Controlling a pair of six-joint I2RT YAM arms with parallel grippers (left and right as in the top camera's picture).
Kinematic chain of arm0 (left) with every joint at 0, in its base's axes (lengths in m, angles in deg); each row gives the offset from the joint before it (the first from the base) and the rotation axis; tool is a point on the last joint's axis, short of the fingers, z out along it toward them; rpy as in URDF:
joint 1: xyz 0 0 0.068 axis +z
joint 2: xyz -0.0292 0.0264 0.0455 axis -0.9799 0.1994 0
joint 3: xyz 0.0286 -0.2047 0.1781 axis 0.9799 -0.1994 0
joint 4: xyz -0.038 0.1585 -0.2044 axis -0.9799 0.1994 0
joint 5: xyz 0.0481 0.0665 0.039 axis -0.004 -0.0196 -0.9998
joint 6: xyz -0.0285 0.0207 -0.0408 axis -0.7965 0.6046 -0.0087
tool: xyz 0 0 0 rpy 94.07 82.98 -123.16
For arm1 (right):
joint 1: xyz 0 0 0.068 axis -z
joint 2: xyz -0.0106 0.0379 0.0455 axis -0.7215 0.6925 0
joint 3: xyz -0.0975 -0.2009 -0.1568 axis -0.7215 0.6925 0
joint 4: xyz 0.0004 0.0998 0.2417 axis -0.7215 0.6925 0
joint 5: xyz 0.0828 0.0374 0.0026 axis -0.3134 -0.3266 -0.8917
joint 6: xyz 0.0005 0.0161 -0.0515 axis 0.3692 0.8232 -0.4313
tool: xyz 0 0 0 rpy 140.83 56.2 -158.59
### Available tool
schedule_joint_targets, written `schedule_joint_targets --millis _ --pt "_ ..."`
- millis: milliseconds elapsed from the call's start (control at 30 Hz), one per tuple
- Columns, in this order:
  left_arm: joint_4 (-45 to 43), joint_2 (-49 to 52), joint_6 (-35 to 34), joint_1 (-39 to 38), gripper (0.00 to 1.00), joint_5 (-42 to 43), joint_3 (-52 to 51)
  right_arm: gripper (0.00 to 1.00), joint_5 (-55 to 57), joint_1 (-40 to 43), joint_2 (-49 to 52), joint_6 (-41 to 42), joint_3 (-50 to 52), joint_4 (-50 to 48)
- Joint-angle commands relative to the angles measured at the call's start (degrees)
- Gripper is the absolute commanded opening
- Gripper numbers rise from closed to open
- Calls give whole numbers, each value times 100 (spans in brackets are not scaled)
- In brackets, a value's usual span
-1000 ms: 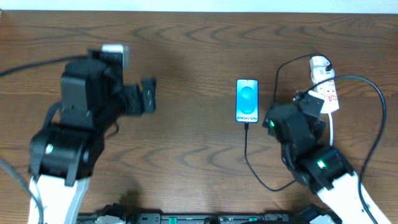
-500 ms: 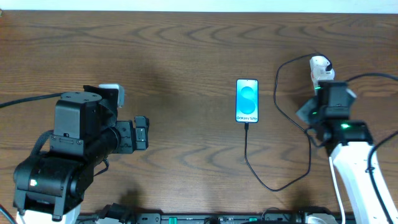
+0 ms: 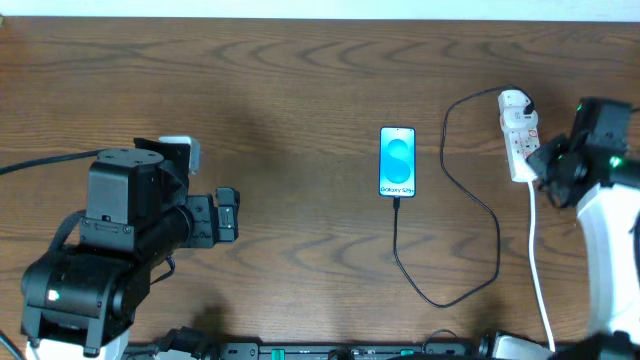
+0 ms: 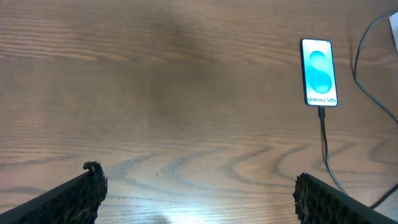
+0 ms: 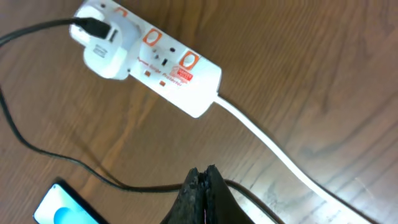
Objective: Plug charger to phone and switch on socket
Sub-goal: 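Move the right gripper to the power strip switch and press it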
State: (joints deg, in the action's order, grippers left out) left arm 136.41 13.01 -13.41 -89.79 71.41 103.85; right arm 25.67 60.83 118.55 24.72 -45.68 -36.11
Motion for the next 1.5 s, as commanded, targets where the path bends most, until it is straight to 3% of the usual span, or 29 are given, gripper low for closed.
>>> schedule_joint_targets --millis 0,500,867,1467 --pt "20 -164 33 61 98 -74 -20 1 -17 107 492 -229 -570 129" --pt "20 -1255 35 1156 98 -74 -20 1 -24 332 2579 -273 -2391 468" --pt "22 -2033 33 1449 98 -74 -17 1 -424 330 3458 -431 -2446 -83" --pt "26 -2120 35 1449 98 -74 -17 1 -494 369 3748 -769 -2444 -568"
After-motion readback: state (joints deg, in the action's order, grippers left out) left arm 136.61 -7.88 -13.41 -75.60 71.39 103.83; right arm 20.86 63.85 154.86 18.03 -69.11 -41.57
